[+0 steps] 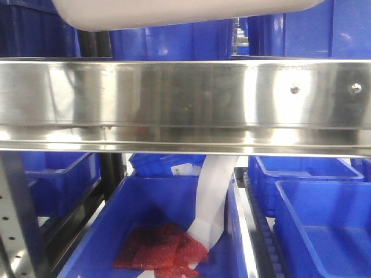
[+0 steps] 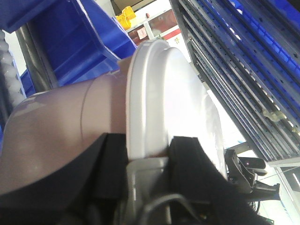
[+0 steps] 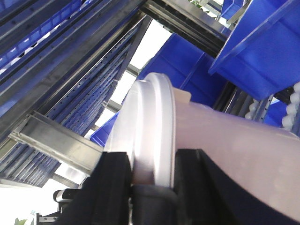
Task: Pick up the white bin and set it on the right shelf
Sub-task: 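Raise the held bin above the upper shelf level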
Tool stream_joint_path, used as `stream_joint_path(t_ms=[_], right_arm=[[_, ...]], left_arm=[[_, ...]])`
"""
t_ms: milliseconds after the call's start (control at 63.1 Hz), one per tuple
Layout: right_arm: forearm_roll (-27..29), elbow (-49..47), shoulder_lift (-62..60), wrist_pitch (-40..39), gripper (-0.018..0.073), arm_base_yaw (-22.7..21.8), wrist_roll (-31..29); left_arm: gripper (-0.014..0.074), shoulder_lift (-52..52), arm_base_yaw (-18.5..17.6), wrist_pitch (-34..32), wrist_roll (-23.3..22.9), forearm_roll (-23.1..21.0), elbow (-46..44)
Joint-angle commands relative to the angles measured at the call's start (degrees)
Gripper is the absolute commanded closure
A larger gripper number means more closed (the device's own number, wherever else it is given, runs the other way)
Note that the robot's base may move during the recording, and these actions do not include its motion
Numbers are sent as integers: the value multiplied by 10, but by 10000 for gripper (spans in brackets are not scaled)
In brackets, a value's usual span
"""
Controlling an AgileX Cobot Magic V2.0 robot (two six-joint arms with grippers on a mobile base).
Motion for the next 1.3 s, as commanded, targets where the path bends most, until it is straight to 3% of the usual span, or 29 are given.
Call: stream_joint_path(t_ms=[0, 1283], right_arm=[[64, -24, -20, 112, 501, 20, -2], [64, -24, -20, 113, 501, 20, -2]], left_arm=[[723, -25, -20, 147, 8, -45, -21], [723, -25, -20, 139, 8, -46, -21]])
